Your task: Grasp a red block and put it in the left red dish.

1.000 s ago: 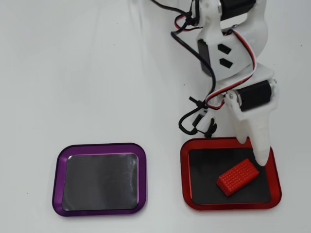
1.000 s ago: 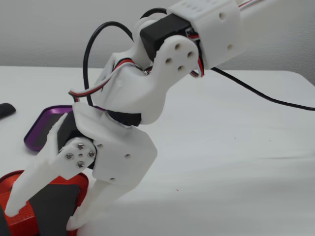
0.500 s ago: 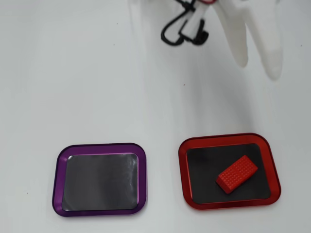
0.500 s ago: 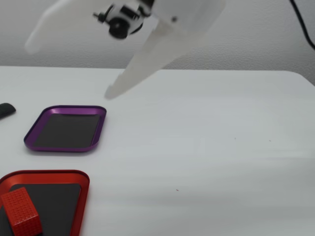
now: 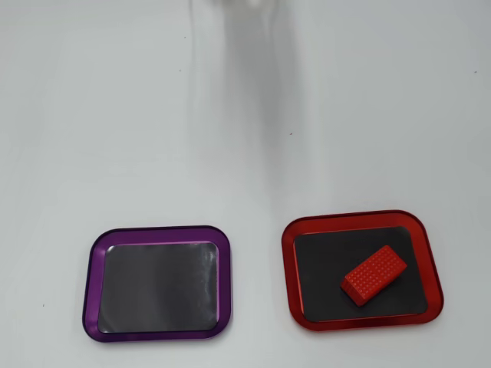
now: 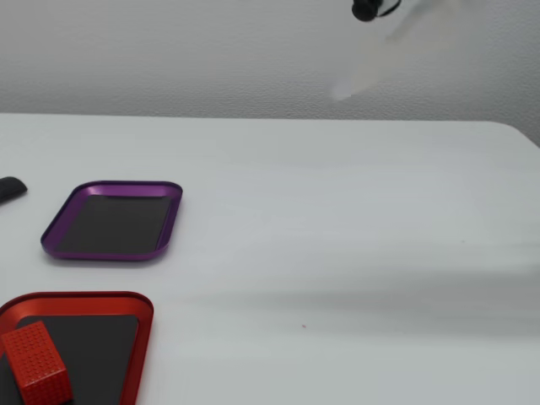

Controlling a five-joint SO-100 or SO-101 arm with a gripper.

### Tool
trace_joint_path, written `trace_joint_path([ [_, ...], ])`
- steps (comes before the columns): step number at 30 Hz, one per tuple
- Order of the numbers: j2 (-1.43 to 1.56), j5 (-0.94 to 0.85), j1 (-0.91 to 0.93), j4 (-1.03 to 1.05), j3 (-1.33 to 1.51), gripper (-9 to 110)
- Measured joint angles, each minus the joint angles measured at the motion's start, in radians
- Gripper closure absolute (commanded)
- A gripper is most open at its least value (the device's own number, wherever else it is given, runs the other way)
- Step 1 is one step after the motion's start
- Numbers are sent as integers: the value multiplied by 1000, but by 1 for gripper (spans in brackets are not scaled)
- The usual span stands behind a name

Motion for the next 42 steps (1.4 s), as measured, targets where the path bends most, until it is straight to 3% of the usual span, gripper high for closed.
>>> trace_joint_path([
  [19, 910, 44, 17, -32, 917, 73],
  [30, 931, 41, 15, 14, 1074, 75],
  [33, 931, 41, 15, 14, 1086, 83],
  [37, 931, 41, 15, 14, 1088, 103],
  [42, 931, 41, 15, 14, 1088, 102],
])
